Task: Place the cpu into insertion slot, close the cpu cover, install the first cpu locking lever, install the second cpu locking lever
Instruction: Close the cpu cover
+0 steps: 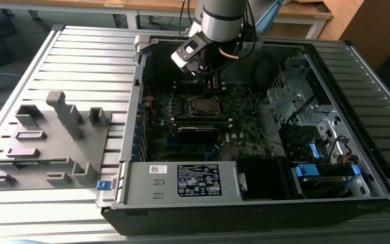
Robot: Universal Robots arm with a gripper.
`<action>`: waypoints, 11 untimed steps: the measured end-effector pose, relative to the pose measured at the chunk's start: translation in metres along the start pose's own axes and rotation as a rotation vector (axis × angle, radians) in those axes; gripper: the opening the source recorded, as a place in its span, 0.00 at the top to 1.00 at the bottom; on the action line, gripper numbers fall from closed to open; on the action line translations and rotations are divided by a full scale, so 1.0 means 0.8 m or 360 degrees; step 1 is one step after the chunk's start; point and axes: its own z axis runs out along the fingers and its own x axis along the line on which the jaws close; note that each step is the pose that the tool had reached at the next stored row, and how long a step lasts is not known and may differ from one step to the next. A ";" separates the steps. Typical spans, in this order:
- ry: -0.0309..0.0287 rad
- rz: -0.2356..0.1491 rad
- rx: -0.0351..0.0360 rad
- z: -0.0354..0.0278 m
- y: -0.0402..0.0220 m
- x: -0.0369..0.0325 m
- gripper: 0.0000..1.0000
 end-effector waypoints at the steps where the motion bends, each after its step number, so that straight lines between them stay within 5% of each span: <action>1: 0.00001 -0.0004 0.0000 0.0000 0.0000 0.0000 0.89; 11: 0.00002 -0.0211 -0.0004 0.0001 0.0000 0.0000 0.89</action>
